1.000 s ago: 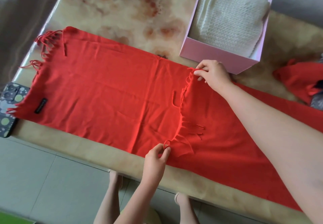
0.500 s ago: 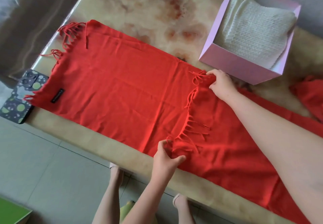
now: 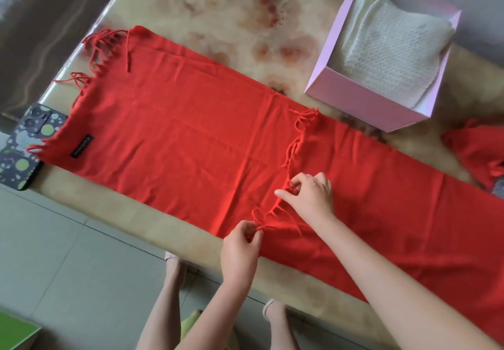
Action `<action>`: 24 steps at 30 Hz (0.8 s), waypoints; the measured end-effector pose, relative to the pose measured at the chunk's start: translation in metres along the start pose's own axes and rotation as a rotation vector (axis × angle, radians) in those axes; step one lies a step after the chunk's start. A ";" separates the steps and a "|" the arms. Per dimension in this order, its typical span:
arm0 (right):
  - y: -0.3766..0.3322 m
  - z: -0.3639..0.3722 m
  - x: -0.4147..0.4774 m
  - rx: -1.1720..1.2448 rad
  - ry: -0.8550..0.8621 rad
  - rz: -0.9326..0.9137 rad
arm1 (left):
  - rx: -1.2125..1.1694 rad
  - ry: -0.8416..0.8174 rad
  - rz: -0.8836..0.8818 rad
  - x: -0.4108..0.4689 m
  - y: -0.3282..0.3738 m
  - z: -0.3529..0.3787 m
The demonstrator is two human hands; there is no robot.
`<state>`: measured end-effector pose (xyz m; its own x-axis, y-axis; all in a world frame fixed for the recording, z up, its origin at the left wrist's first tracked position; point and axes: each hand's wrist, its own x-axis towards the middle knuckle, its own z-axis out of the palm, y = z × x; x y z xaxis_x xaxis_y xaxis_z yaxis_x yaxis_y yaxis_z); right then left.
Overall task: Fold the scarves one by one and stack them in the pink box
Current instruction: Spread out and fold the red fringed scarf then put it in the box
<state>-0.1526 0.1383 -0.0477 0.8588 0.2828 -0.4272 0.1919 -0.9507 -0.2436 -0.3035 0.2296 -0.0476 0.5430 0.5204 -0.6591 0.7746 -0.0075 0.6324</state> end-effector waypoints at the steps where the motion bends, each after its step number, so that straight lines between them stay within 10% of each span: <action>1: -0.005 0.003 0.000 -0.007 -0.018 -0.003 | 0.013 0.006 0.002 -0.001 0.000 0.000; 9: -0.051 -0.014 0.011 0.866 -0.310 -0.138 | -0.028 -0.001 -0.021 -0.003 0.004 -0.004; 17: 0.004 -0.015 -0.008 -0.020 -0.191 -0.009 | -0.008 -0.011 -0.028 -0.004 -0.001 -0.006; 24: -0.012 0.016 -0.039 -0.097 -0.106 -0.127 | 0.027 0.020 -0.021 -0.004 -0.003 -0.009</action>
<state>-0.1963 0.1403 -0.0425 0.7711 0.4078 -0.4889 0.3446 -0.9131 -0.2181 -0.3104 0.2349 -0.0431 0.5202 0.5376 -0.6637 0.7945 -0.0195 0.6069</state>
